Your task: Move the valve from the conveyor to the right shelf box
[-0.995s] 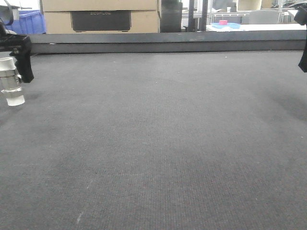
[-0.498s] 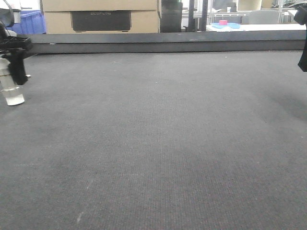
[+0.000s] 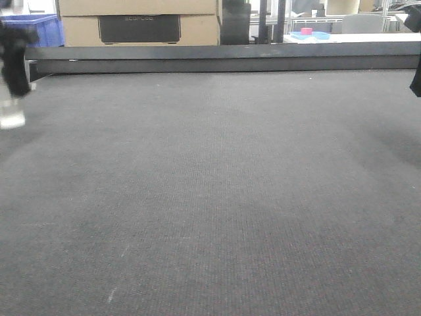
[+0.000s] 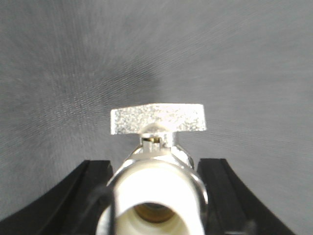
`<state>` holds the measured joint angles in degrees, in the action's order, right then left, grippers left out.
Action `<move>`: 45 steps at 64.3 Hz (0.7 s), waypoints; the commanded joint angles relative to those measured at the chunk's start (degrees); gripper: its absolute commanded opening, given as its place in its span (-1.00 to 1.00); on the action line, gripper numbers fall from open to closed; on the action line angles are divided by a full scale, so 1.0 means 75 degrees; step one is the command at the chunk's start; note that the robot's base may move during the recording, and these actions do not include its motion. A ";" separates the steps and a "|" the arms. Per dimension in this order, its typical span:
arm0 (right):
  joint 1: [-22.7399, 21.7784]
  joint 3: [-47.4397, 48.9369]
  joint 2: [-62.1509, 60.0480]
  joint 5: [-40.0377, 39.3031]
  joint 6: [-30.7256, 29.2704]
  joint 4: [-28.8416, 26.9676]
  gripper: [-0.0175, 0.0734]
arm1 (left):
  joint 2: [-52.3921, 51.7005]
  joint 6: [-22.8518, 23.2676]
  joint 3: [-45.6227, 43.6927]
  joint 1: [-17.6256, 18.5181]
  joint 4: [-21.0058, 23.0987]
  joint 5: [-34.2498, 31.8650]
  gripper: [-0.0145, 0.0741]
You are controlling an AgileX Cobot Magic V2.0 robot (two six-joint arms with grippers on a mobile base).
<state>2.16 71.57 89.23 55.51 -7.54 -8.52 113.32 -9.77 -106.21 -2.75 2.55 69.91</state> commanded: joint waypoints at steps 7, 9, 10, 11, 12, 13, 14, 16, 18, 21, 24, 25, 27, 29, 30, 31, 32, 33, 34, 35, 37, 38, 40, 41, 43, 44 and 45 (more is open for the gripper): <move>-0.0013 -0.0592 -0.0754 -0.0689 -0.0065 0.0033 -0.95 | -0.1384 0.0470 0.1102 0.0246 -0.0039 -0.0184 -0.92; -0.0013 -0.0766 -0.0912 -0.0841 -0.0065 0.0033 -0.95 | -0.1610 0.0544 0.1367 0.0246 -0.0039 -0.0328 -0.92; -0.0013 -0.0857 -0.0978 -0.0927 -0.0065 0.0033 -0.95 | -0.1721 0.0578 0.1501 0.0246 -0.0039 -0.0386 -0.92; -0.0013 -0.1002 -0.1040 -0.1006 -0.0065 0.0033 -0.95 | -0.1832 0.0598 0.1633 0.0246 -0.0039 -0.0446 -0.92; -0.0013 -0.1101 -0.1108 -0.1089 -0.0065 0.0033 -0.95 | -0.1951 0.0610 0.1831 0.0246 -0.0039 -0.0501 -0.92; -0.0013 -0.1200 -0.1170 -0.1209 -0.0065 0.0033 -0.95 | -0.2131 0.0626 0.1965 0.0246 -0.0039 -0.0555 -0.92; -0.0013 -0.1299 -0.1235 -0.1286 -0.0065 0.0033 -0.95 | -0.2253 0.0617 0.2099 0.0246 -0.0039 -0.0616 -0.92; -0.0013 -0.1493 -0.1398 -0.1421 -0.0065 0.0033 -0.95 | -0.2490 0.0647 0.2363 0.0246 -0.0039 -0.0763 -0.92; -0.0013 -0.1726 -0.1527 -0.1531 -0.0065 0.0033 -0.95 | -0.2741 0.0647 0.2615 0.0246 -0.0039 -0.0876 -0.92; -0.0013 -0.1957 -0.1726 -0.1669 -0.0065 0.0033 -0.95 | -0.3187 0.0647 0.3038 0.0246 -0.0039 -0.1063 -0.92; -0.0013 -0.2141 -0.1960 -0.1725 -0.0065 0.0033 -0.95 | -0.3663 0.0647 0.3434 0.0246 -0.0039 -0.1266 -0.92; -0.0013 -0.2181 -0.2064 -0.1723 -0.0065 0.0033 -0.95 | -0.3797 0.0647 0.3542 0.0246 -0.0039 -0.1344 -0.92; -0.0013 -0.2249 -0.2202 -0.1723 -0.0065 0.0033 -0.95 | -0.4071 0.0647 0.3743 0.0246 -0.0039 -0.1453 -0.92; -0.0013 -0.2251 -0.2342 -0.1741 -0.0065 0.0033 -0.95 | -0.4410 0.0647 0.3974 0.0246 -0.0039 -0.1547 -0.92; -0.0013 -0.2251 -0.2406 -0.1719 -0.0065 0.0033 -0.95 | -0.4543 0.0647 0.4059 0.0246 -0.0039 -0.1592 -0.92; -0.0013 -0.2251 -0.2510 -0.1723 -0.0065 0.0033 -0.95 | -0.4677 0.0647 0.4138 0.0246 -0.0039 -0.1635 -0.92; -0.0013 -0.2251 -0.2584 -0.1750 -0.0065 0.0033 -0.95 | -0.4810 0.0647 0.4212 0.0246 -0.0039 -0.1685 -0.92; -0.0013 -0.2251 -0.2664 -0.1755 -0.0065 0.0033 -0.95 | -0.5002 0.0647 0.4312 0.0246 -0.0039 -0.1704 -0.92; -0.0013 -0.2251 -0.2781 -0.1755 -0.0065 0.0033 -0.95 | -0.5123 0.0647 0.4367 0.0246 -0.0039 -0.1739 -0.92; -0.0013 -0.2251 -0.2862 -0.1788 -0.0065 0.0033 -0.95 | -0.5241 0.0647 0.4415 0.0246 -0.0039 -0.1755 -0.92; -0.0013 -0.2251 -0.3030 -0.1808 -0.0065 0.0033 -0.95 | -0.5472 0.0647 0.4506 0.0246 -0.0039 -0.1783 -0.92; -0.0013 -0.2251 -0.3116 -0.1826 -0.0065 0.0033 -0.95 | -0.5636 0.0647 0.4522 0.0246 -0.0039 -0.1783 -0.92; -0.0013 -0.2251 -0.3293 -0.1866 -0.0065 0.0033 -0.95 | -0.5836 0.0647 0.4559 0.0246 -0.0039 -0.1799 -0.92; -0.0013 -0.2251 -0.3427 -0.1889 -0.0065 0.0033 -0.95 | -0.5934 0.0647 0.4556 0.0246 -0.0039 -0.1811 -0.92; -0.0013 -0.2251 -0.3609 -0.1929 -0.0065 0.0033 -0.95 | -0.6120 0.0647 0.4556 0.0246 -0.0039 -0.1833 -0.92; -0.0013 -0.2251 -0.3699 -0.1946 -0.0065 0.0033 -0.95 | -0.6210 0.0647 0.4556 0.0246 -0.0044 -0.1848 -0.92; -0.0013 -0.2251 -0.3787 -0.1985 -0.0065 0.0033 -0.95 | -0.6340 0.0647 0.4556 0.0246 -0.0044 -0.1846 -0.92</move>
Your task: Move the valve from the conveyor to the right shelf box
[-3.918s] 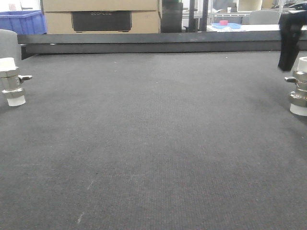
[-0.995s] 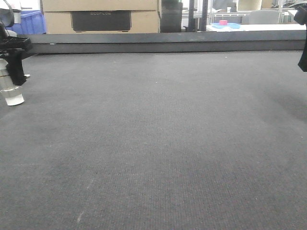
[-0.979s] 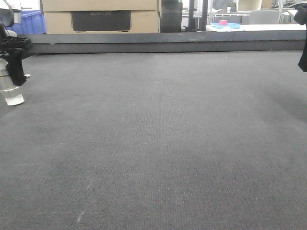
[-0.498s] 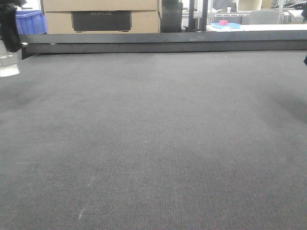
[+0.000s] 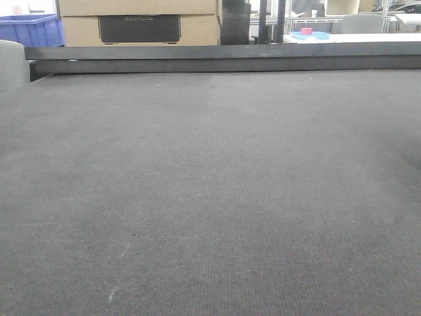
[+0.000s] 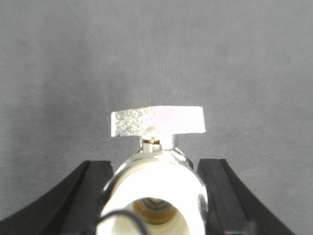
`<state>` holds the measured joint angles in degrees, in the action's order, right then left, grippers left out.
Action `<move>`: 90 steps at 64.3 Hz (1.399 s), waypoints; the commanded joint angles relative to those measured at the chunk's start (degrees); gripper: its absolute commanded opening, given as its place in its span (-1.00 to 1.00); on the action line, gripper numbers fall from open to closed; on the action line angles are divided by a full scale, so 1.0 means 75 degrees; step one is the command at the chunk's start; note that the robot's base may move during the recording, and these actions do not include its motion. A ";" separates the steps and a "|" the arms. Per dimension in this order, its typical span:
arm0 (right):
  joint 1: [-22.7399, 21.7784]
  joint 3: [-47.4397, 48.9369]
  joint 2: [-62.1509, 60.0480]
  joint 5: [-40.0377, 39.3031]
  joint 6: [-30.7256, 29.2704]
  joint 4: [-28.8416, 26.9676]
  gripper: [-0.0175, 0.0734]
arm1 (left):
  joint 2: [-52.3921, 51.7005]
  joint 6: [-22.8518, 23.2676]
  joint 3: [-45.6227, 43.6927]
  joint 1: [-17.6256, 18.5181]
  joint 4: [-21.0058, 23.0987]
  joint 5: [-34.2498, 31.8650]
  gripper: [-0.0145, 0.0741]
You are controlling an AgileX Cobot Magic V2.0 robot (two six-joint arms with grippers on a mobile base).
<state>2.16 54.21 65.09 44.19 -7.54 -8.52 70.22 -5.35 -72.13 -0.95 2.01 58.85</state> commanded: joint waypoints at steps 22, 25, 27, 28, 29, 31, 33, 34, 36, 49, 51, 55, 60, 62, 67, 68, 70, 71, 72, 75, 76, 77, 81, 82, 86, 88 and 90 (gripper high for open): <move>-0.0013 0.1180 -0.1927 -0.0579 -0.0065 0.0033 -0.95 | -0.1951 0.0057 0.0012 0.0005 0.0009 -0.0964 -0.92; -0.0013 0.1417 -0.1921 -0.0424 -0.0065 0.0033 -0.95 | -0.2043 0.0057 0.0012 0.0005 0.0009 -0.1025 -0.92; -0.0013 0.1576 -0.1921 -0.0299 -0.0065 0.0033 -0.95 | -0.2082 0.0057 0.0012 0.0005 0.0009 -0.1043 -0.92; -0.0013 0.1688 -0.1921 -0.0239 -0.0065 0.0033 -0.95 | -0.2115 0.0057 0.0012 0.0005 0.0009 -0.1064 -0.92; -0.0013 0.1758 -0.1921 -0.0179 -0.0065 0.0033 -0.95 | -0.2124 0.0057 0.0012 0.0005 0.0009 -0.1080 -0.92; -0.0013 0.1870 -0.1921 -0.0091 -0.0065 0.0033 -0.95 | -0.2191 0.0057 0.0012 0.0005 0.0009 -0.1101 -0.92; -0.0013 0.1948 -0.1921 -0.0084 -0.0065 0.0033 -0.95 | -0.2206 0.0057 0.0012 0.0005 0.0009 -0.1120 -0.92; -0.0013 0.1980 -0.1921 -0.0084 -0.0065 0.0033 -0.95 | -0.2222 0.0057 0.0012 0.0005 0.0009 -0.1137 -0.92; -0.0013 0.2002 -0.1921 -0.0084 -0.0065 0.0033 -0.95 | -0.2239 0.0057 0.0012 0.0005 0.0009 -0.1159 -0.92; -0.0013 0.1988 -0.1921 -0.0125 -0.0065 0.0033 -0.95 | -0.2251 0.0057 0.0012 0.0005 0.0009 -0.1189 -0.92; -0.0013 0.1988 -0.1921 -0.0125 -0.0065 0.0033 -0.95 | -0.2251 0.0057 0.0012 0.0005 0.0009 -0.1189 -0.92; -0.0013 0.1992 -0.1921 -0.0141 -0.0065 0.0033 -0.95 | -0.2251 0.0057 0.0012 0.0005 0.0009 -0.1220 -0.92; -0.0013 0.1992 -0.1921 -0.0158 -0.0065 0.0033 -0.95 | -0.2251 0.0057 0.0012 0.0005 0.0009 -0.1237 -0.92; -0.0013 0.1992 -0.1921 -0.0158 -0.0065 0.0033 -0.95 | -0.2251 0.0057 0.0012 0.0005 0.0009 -0.1237 -0.92; -0.0013 0.1992 -0.1921 -0.0158 -0.0065 0.0033 -0.95 | -0.2251 0.0057 0.0012 0.0005 0.0009 -0.1237 -0.92; -0.0013 0.1992 -0.1921 -0.0158 -0.0065 0.0033 -0.95 | -0.2251 0.0057 0.0012 0.0005 0.0009 -0.1237 -0.92; -0.0013 0.1992 -0.1921 -0.0158 -0.0065 0.0033 -0.95 | -0.2251 0.0057 0.0012 0.0005 0.0009 -0.1237 -0.92; -0.0013 0.1992 -0.1921 -0.0158 -0.0065 0.0033 -0.95 | -0.2251 0.0057 0.0012 0.0005 0.0009 -0.1237 -0.92; -0.0013 0.1992 -0.1921 -0.0158 -0.0065 0.0033 -0.95 | -0.2251 0.0057 0.0012 0.0005 0.0009 -0.1237 -0.92; -0.0013 0.1992 -0.1921 -0.0158 -0.0065 0.0033 -0.95 | -0.2251 0.0057 0.0012 0.0005 0.0009 -0.1237 -0.92; -0.0013 0.1992 -0.1921 -0.0158 -0.0065 0.0033 -0.95 | -0.2251 0.0057 0.0012 0.0005 0.0009 -0.1237 -0.92; -0.0013 0.1992 -0.1921 -0.0158 -0.0065 0.0033 -0.95 | -0.2251 0.0057 0.0012 0.0005 0.0009 -0.1237 -0.92; -0.0013 0.1992 -0.1921 -0.0158 -0.0065 0.0033 -0.95 | -0.2251 0.0057 0.0012 0.0005 0.0009 -0.1237 -0.92; -0.0013 0.1992 -0.1921 -0.0158 -0.0065 0.0033 -0.95 | -0.2251 0.0057 0.0012 0.0005 0.0009 -0.1237 -0.92; -0.0013 0.1992 -0.1921 -0.0158 -0.0065 0.0033 -0.95 | -0.2251 0.0057 0.0012 0.0005 0.0009 -0.1237 -0.92; -0.0013 0.1992 -0.1921 -0.0158 -0.0065 0.0033 -0.95 | -0.2251 0.0057 0.0012 0.0005 0.0009 -0.1237 -0.92; -0.0013 0.1992 -0.1921 -0.0158 -0.0065 0.0033 -0.95 | -0.2251 0.0057 0.0012 0.0005 0.0009 -0.1237 -0.92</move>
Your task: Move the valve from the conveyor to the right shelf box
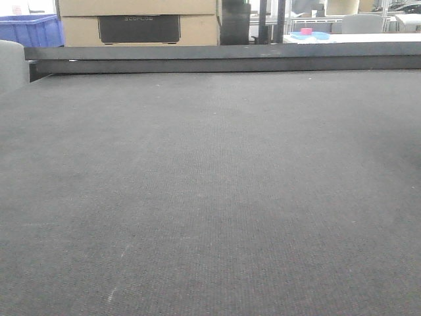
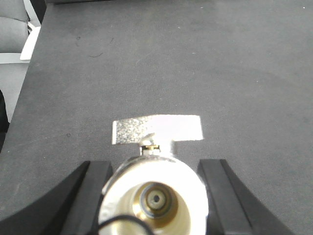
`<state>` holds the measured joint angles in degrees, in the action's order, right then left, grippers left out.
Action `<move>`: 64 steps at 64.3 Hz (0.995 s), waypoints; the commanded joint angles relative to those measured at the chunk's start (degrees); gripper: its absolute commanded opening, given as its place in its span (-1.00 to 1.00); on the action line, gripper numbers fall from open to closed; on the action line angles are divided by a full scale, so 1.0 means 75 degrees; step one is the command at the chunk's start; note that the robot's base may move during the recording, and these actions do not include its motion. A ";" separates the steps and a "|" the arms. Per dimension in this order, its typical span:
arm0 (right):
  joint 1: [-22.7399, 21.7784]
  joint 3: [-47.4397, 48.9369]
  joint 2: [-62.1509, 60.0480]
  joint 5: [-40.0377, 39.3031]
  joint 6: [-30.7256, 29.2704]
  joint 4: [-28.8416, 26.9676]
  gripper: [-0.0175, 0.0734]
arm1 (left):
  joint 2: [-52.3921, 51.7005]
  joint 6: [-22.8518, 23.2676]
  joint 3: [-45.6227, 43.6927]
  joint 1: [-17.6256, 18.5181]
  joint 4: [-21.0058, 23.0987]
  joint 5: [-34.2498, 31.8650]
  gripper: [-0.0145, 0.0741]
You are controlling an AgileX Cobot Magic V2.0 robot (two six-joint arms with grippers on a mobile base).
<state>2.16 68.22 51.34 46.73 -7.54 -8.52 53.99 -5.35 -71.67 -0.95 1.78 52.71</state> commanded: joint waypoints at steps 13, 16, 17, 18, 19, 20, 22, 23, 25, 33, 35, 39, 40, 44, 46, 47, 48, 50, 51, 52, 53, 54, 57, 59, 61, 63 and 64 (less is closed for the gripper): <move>-0.0013 0.0125 -0.0088 -0.0495 -0.0065 0.0033 -0.95 | -0.0087 0.0057 -0.0050 0.0005 0.0040 -0.0418 -0.92; -0.0013 0.0125 -0.0088 -0.0495 -0.0065 0.0033 -0.95 | -0.0087 0.0057 -0.0050 0.0005 0.0040 -0.0418 -0.92; -0.0013 0.0125 -0.0088 -0.0495 -0.0065 0.0033 -0.95 | -0.0087 0.0057 -0.0050 0.0005 0.0040 -0.0418 -0.92; -0.0013 0.0125 -0.0088 -0.0495 -0.0065 0.0033 -0.95 | -0.0087 0.0057 -0.0050 0.0005 0.0040 -0.0418 -0.92; -0.0013 0.0125 -0.0088 -0.0495 -0.0065 0.0033 -0.95 | -0.0087 0.0057 -0.0050 0.0005 0.0040 -0.0418 -0.92; -0.0013 0.0125 -0.0088 -0.0495 -0.0065 0.0033 -0.95 | -0.0087 0.0057 -0.0050 0.0005 0.0040 -0.0418 -0.92; -0.0013 0.0125 -0.0088 -0.0495 -0.0065 0.0033 -0.95 | -0.0087 0.0057 -0.0050 0.0005 0.0040 -0.0418 -0.92; -0.0013 0.0125 -0.0088 -0.0495 -0.0065 0.0033 -0.95 | -0.0087 0.0057 -0.0050 0.0005 0.0040 -0.0418 -0.92; -0.0013 0.0125 -0.0088 -0.0495 -0.0065 0.0033 -0.95 | -0.0087 0.0057 -0.0050 0.0005 0.0040 -0.0418 -0.92; -0.0013 0.0125 -0.0088 -0.0495 -0.0065 0.0033 -0.95 | -0.0087 0.0057 -0.0050 0.0005 0.0040 -0.0418 -0.92; -0.0013 0.0125 -0.0088 -0.0495 -0.0065 0.0033 -0.95 | -0.0087 0.0057 -0.0050 0.0005 0.0040 -0.0418 -0.92; -0.0013 0.0125 -0.0088 -0.0495 -0.0065 0.0033 -0.95 | -0.0087 0.0057 -0.0050 0.0005 0.0040 -0.0418 -0.92; -0.0013 0.0125 -0.0088 -0.0495 -0.0065 0.0033 -0.95 | -0.0087 0.0057 -0.0050 0.0005 0.0040 -0.0418 -0.92; -0.0013 0.0125 -0.0088 -0.0495 -0.0065 0.0033 -0.95 | -0.0087 0.0057 -0.0050 0.0005 0.0040 -0.0418 -0.92; -0.0013 0.0125 -0.0088 -0.0531 -0.0065 0.0033 -0.95 | -0.0087 0.0057 -0.0050 0.0005 0.0040 -0.0418 -0.92; -0.0013 0.0125 -0.0088 -0.0531 -0.0065 0.0033 -0.95 | -0.0087 0.0057 -0.0050 0.0005 0.0040 -0.0418 -0.92; -0.0013 0.0125 -0.0088 -0.0531 -0.0065 0.0033 -0.95 | -0.0087 0.0057 -0.0050 0.0005 0.0040 -0.0418 -0.92; -0.0013 0.0125 -0.0088 -0.0531 -0.0065 0.0033 -0.95 | -0.0087 0.0057 -0.0050 0.0005 0.0040 -0.0418 -0.92; -0.0013 0.0125 -0.0088 -0.0531 -0.0065 0.0033 -0.95 | -0.0087 0.0057 -0.0050 0.0005 0.0040 -0.0418 -0.92; -0.0013 0.0125 -0.0088 -0.0531 -0.0065 0.0033 -0.95 | -0.0087 0.0057 -0.0050 0.0005 0.0040 -0.0418 -0.92; -0.0013 0.0125 -0.0088 -0.0531 -0.0065 0.0033 -0.95 | -0.0087 0.0057 -0.0050 0.0005 0.0040 -0.0418 -0.92; -0.0013 0.0125 -0.0088 -0.0531 -0.0065 0.0033 -0.95 | -0.0087 0.0057 -0.0050 0.0005 0.0040 -0.0418 -0.92; -0.0013 0.0125 -0.0088 -0.0531 -0.0065 0.0033 -0.95 | -0.0087 0.0057 -0.0050 0.0005 0.0040 -0.0418 -0.92; -0.0013 0.0125 -0.0088 -0.0531 -0.0065 0.0033 -0.95 | -0.0087 0.0057 -0.0050 0.0005 0.0040 -0.0418 -0.92; -0.0013 0.0125 -0.0088 -0.0531 -0.0065 0.0033 -0.95 | -0.0087 0.0057 -0.0050 0.0005 0.0040 -0.0418 -0.92; -0.0013 0.0125 -0.0088 -0.0531 -0.0065 0.0033 -0.95 | -0.0087 0.0057 -0.0050 0.0005 0.0040 -0.0418 -0.92; -0.0013 0.0125 -0.0088 -0.0531 -0.0065 0.0033 -0.95 | -0.0087 0.0057 -0.0050 0.0005 0.0040 -0.0418 -0.92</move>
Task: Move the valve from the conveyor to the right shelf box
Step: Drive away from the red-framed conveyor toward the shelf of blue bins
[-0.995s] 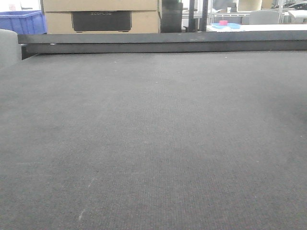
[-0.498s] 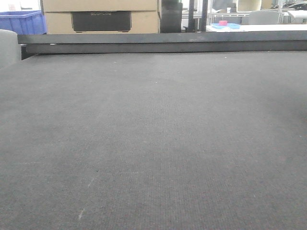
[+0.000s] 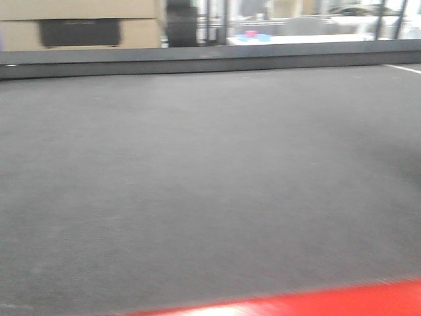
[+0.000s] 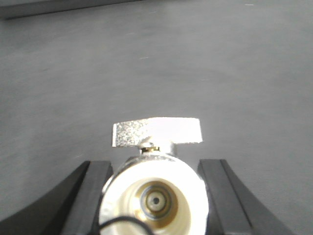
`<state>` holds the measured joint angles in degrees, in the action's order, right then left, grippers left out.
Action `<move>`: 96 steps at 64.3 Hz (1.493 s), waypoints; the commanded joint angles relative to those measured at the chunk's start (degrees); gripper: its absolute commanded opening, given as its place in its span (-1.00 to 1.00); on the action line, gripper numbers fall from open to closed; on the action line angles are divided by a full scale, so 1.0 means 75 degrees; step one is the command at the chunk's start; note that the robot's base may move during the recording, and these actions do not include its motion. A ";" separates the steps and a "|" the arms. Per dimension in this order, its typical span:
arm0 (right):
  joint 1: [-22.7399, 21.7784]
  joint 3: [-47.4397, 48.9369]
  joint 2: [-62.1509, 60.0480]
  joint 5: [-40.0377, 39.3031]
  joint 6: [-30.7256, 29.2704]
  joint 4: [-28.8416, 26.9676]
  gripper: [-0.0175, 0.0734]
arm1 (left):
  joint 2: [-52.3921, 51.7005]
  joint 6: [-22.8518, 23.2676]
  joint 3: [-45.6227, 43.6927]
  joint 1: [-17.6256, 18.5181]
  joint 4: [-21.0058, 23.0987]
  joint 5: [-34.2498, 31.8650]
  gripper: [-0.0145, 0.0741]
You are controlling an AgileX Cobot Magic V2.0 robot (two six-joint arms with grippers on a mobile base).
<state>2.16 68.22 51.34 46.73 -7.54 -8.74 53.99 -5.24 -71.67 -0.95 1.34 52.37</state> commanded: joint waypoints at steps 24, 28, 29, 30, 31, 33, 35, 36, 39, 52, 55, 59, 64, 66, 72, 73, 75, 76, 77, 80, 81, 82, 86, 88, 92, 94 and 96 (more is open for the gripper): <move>-0.0013 0.0125 -0.0088 -0.0531 -0.0065 0.0063 -0.95 | -0.0087 0.0043 -0.0050 0.0005 0.0099 -0.0372 -0.92; -0.0013 0.0125 -0.0088 -0.0531 -0.0065 0.0063 -0.95 | -0.0087 0.0043 -0.0050 0.0005 0.0099 -0.0372 -0.92; -0.0013 0.0125 -0.0088 -0.0531 -0.0065 0.0063 -0.95 | -0.0087 0.0043 -0.0050 0.0005 0.0099 -0.0372 -0.92; -0.0013 0.0125 -0.0088 -0.0531 -0.0065 0.0063 -0.95 | -0.0087 0.0043 -0.0050 0.0005 0.0099 -0.0372 -0.92; -0.0013 0.0125 -0.0088 -0.0531 -0.0065 0.0063 -0.95 | -0.0087 0.0043 -0.0050 0.0005 0.0099 -0.0372 -0.92; -0.0013 0.0125 -0.0088 -0.0531 -0.0065 0.0063 -0.95 | -0.0087 0.0043 -0.0050 0.0005 0.0099 -0.0372 -0.92; -0.0013 0.0125 -0.0088 -0.0531 -0.0065 0.0063 -0.95 | -0.0087 0.0043 -0.0050 0.0005 0.0099 -0.0372 -0.92; -0.0013 0.0125 -0.0088 -0.0531 -0.0065 0.0063 -0.95 | -0.0087 0.0043 -0.0050 0.0005 0.0099 -0.0372 -0.92; -0.0013 0.0125 -0.0088 -0.0531 -0.0065 0.0063 -0.95 | -0.0087 0.0043 -0.0050 0.0005 0.0099 -0.0372 -0.92; -0.0013 0.0125 -0.0088 -0.0531 -0.0065 0.0063 -0.95 | -0.0087 0.0043 -0.0050 0.0005 0.0099 -0.0372 -0.92; -0.0013 0.0125 -0.0088 -0.0531 -0.0065 0.0063 -0.95 | -0.0087 0.0043 -0.0050 0.0005 0.0099 -0.0372 -0.92; -0.0013 0.0125 -0.0088 -0.0531 -0.0065 0.0063 -0.95 | -0.0087 0.0043 -0.0050 0.0005 0.0099 -0.0372 -0.92; -0.0013 0.0125 -0.0088 -0.0531 -0.0065 0.0063 -0.95 | -0.0087 0.0043 -0.0050 0.0005 0.0099 -0.0372 -0.92; -0.0013 0.0125 -0.0088 -0.0531 -0.0065 0.0063 -0.95 | -0.0087 0.0043 -0.0050 0.0005 0.0099 -0.0372 -0.92; -0.0013 0.0125 -0.0088 -0.0531 -0.0065 0.0063 -0.95 | -0.0087 0.0043 -0.0050 0.0005 0.0099 -0.0372 -0.92; -0.0013 0.0125 -0.0088 -0.0531 -0.0065 0.0063 -0.95 | -0.0087 0.0043 -0.0050 0.0005 0.0099 -0.0372 -0.92; -0.0013 0.0125 -0.0088 -0.0531 -0.0065 0.0063 -0.95 | -0.0087 0.0043 -0.0050 0.0005 0.0099 -0.0372 -0.92; -0.0013 0.0125 -0.0088 -0.0531 -0.0065 0.0063 -0.95 | -0.0087 0.0043 -0.0050 0.0005 0.0099 -0.0372 -0.92; -0.0013 0.0125 -0.0088 -0.0531 -0.0065 0.0063 -0.95 | -0.0087 0.0043 -0.0050 0.0005 0.0099 -0.0372 -0.92; -0.0013 0.0125 -0.0088 -0.0531 -0.0065 0.0063 -0.95 | -0.0087 0.0043 -0.0050 0.0005 0.0099 -0.0372 -0.92; -0.0013 0.0125 -0.0088 -0.0531 -0.0065 0.0063 -0.95 | -0.0087 0.0043 -0.0050 0.0005 0.0099 -0.0372 -0.92; -0.0013 0.0125 -0.0088 -0.0531 -0.0065 0.0063 -0.95 | -0.0087 0.0043 -0.0050 0.0005 0.0099 -0.0372 -0.92; -0.0013 0.0125 -0.0088 -0.0531 -0.0065 0.0063 -0.95 | -0.0087 0.0043 -0.0050 0.0005 0.0099 -0.0372 -0.92; -0.0013 0.0125 -0.0088 -0.0531 -0.0065 0.0063 -0.95 | -0.0087 0.0043 -0.0050 0.0005 0.0099 -0.0372 -0.92; -0.0013 0.0125 -0.0088 -0.0531 -0.0065 0.0063 -0.95 | -0.0087 0.0043 -0.0050 0.0005 0.0099 -0.0372 -0.92; -0.0013 0.0125 -0.0088 -0.0531 -0.0065 0.0063 -0.95 | -0.0087 0.0043 -0.0050 0.0005 0.0099 -0.0372 -0.92; -0.0013 0.0125 -0.0088 -0.0531 -0.0065 0.0063 -0.95 | -0.0087 0.0043 -0.0050 0.0005 0.0099 -0.0372 -0.92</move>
<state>2.16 68.22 51.34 46.73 -7.54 -8.63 53.99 -5.24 -71.67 -0.95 1.56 52.37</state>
